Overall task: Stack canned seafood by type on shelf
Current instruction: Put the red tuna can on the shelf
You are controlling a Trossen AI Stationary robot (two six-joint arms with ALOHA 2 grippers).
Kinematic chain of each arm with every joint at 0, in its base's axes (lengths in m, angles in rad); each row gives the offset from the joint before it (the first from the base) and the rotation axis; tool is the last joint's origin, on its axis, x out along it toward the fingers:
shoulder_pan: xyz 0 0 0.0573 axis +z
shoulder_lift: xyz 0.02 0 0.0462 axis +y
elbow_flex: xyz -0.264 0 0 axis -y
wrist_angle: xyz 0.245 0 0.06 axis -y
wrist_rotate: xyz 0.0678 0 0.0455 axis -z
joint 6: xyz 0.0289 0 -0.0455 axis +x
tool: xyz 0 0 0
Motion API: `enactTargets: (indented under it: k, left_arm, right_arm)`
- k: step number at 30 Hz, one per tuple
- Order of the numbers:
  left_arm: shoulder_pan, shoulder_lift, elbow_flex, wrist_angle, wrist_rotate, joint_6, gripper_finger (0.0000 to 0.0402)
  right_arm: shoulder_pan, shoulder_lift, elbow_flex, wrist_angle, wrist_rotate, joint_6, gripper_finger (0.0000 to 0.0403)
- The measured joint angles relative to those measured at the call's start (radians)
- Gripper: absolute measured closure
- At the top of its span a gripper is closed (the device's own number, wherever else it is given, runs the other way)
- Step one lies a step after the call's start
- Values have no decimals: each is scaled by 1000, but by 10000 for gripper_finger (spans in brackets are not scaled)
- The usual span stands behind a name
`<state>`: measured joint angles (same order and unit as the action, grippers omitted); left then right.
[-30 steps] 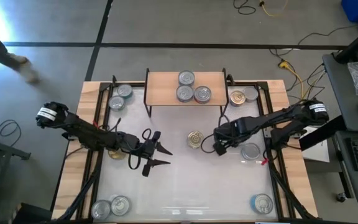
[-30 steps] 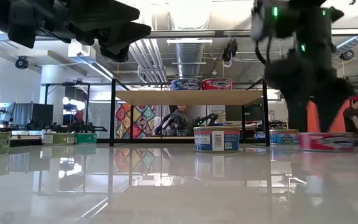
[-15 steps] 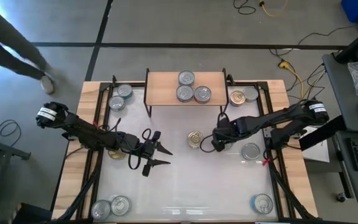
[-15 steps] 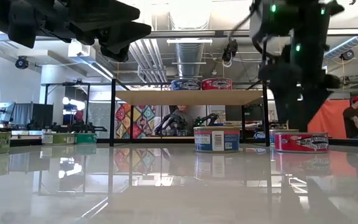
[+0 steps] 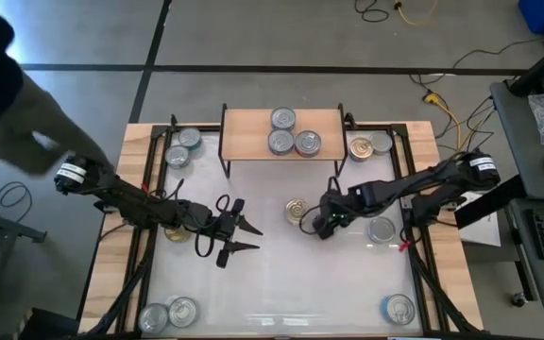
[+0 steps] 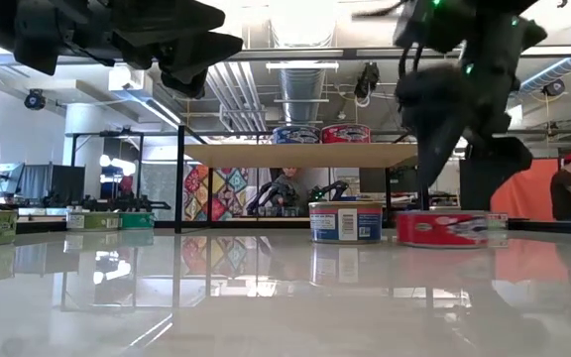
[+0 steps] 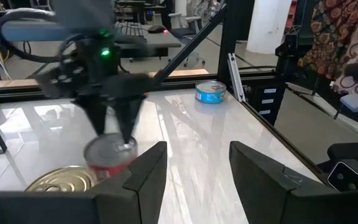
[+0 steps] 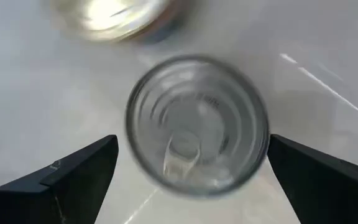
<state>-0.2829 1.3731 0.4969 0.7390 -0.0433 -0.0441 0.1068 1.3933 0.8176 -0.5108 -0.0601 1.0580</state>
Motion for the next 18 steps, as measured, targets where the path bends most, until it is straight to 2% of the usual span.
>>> enactTargets:
  k: [6, 13, 18]
  left_arm:
    - [0, 31, 0, 2, -1, 0, 242]
    - [-5, 135, 33, 1, -1, -66, 242]
    - [-5, 254, 85, 5, -1, -175, 242]
  right_arm:
    - [97, -11, 6, 173, -98, -139, 3]
    - [182, -23, 3, 162, 78, -461, 3]
    - [196, -16, -3, 79, 142, -568, 3]
